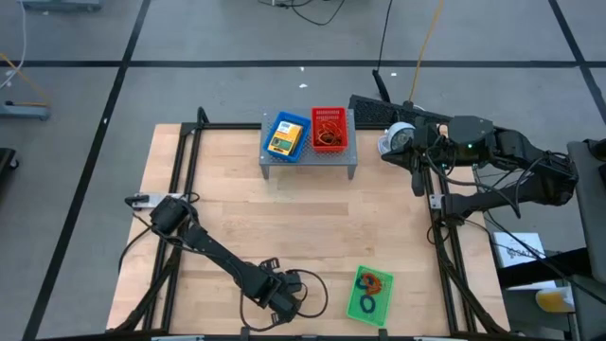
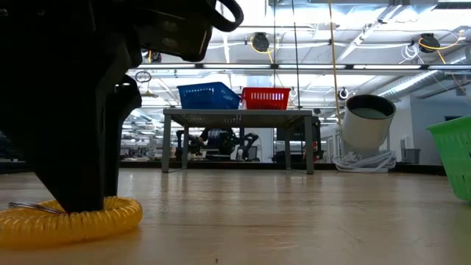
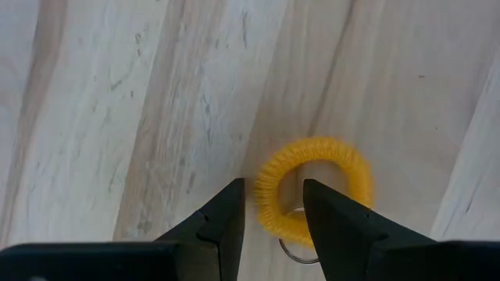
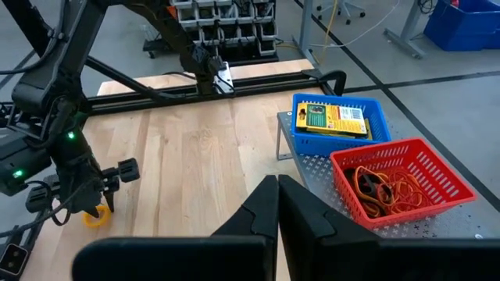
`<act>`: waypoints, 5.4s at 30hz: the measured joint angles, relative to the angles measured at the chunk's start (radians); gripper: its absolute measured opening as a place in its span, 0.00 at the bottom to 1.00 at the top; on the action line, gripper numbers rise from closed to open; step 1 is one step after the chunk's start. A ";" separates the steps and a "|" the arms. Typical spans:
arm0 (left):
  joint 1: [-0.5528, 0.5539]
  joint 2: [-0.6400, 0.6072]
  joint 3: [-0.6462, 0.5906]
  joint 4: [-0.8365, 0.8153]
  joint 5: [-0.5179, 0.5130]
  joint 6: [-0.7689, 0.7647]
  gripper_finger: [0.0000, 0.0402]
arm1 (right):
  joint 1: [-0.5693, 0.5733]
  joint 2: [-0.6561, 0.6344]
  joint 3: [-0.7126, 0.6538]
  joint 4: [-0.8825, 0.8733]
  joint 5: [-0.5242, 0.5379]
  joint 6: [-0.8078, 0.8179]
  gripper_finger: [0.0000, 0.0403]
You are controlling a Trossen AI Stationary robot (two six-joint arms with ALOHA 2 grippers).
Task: Pick & Place Office Desk Supplies
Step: Put the yellow spring rubberband into the green bin
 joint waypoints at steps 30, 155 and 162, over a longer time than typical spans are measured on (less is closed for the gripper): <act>0.032 0.010 -0.001 -0.008 0.004 -0.117 0.02 | 0.000 0.000 0.000 0.000 0.000 0.000 0.00; 0.495 -0.681 0.000 0.424 -0.230 0.631 0.50 | 0.095 0.012 -0.360 0.738 -0.156 0.095 0.01; 0.496 -0.741 0.000 0.357 -0.234 0.593 0.50 | 0.123 -0.036 -0.360 0.778 -0.409 0.255 0.01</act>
